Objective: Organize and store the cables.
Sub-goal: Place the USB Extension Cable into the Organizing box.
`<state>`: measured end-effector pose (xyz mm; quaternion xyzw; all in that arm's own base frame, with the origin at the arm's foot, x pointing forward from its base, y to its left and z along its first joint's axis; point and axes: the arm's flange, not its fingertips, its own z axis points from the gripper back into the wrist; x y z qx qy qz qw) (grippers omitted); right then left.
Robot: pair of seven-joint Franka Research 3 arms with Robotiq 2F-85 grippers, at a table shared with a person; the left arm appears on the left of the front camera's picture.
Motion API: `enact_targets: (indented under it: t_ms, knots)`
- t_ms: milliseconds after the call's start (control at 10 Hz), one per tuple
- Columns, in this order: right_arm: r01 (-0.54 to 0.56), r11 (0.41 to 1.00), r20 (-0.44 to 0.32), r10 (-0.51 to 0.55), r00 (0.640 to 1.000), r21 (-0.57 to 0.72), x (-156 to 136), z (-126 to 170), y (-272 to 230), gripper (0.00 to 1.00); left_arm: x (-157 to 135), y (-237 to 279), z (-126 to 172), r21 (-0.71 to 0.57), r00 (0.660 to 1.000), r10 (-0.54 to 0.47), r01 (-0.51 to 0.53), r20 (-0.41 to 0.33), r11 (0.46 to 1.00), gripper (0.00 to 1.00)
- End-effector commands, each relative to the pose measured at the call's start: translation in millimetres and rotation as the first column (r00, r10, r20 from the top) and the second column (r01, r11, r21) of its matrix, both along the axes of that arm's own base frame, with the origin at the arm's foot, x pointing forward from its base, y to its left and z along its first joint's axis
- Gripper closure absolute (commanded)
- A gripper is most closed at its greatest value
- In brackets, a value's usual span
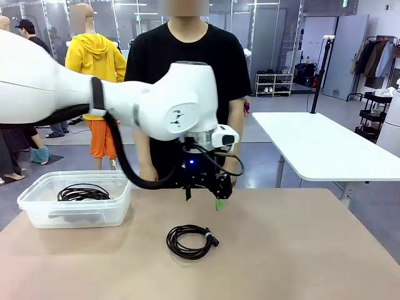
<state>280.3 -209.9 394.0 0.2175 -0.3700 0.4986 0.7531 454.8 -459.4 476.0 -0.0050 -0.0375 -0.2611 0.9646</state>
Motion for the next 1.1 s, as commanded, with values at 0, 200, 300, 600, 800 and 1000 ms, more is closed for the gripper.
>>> enact_targets:
  t_ms: [0, 200, 300, 600, 800, 1000]
  knots:
    - [0.015, 1.0, 0.001, -0.015, 1.0, 0.006, 2, 1, 0, 0.0, 17, -29, 8, 0.056, 0.998, 0.033, -0.029, -0.059, 0.998, 0.0]
    - [0.015, 1.0, 0.001, -0.015, 1.0, 0.006, 2, 1, 0, 0.0, 22, -31, 0, 0.043, 0.985, 0.136, -0.132, -0.104, 0.99, 0.0]
    - [0.015, 1.0, 0.001, -0.015, 1.0, 0.006, 2, 1, 0, 0.0, 25, -32, -8, 0.054, 0.973, 0.204, -0.199, -0.106, 0.978, 0.0]
    - [0.015, 1.0, 0.001, -0.015, 1.0, 0.006, 2, 1, 0, 0.0, 28, -32, -42, 0.021, 0.904, 0.427, -0.427, -0.009, 0.904, 0.0]
    - [0.015, 1.0, 0.001, -0.015, 1.0, 0.006, 2, 1, 0, 0.0, 30, -28, -67, -0.059, 0.825, 0.565, -0.564, 0.008, 0.824, 0.0]
    - [0.015, 1.0, 0.001, -0.015, 1.0, 0.006, 2, 1, 0, 0.0, 36, -26, -90, -0.108, 0.777, 0.626, -0.617, 0.071, 0.779, 0.0]
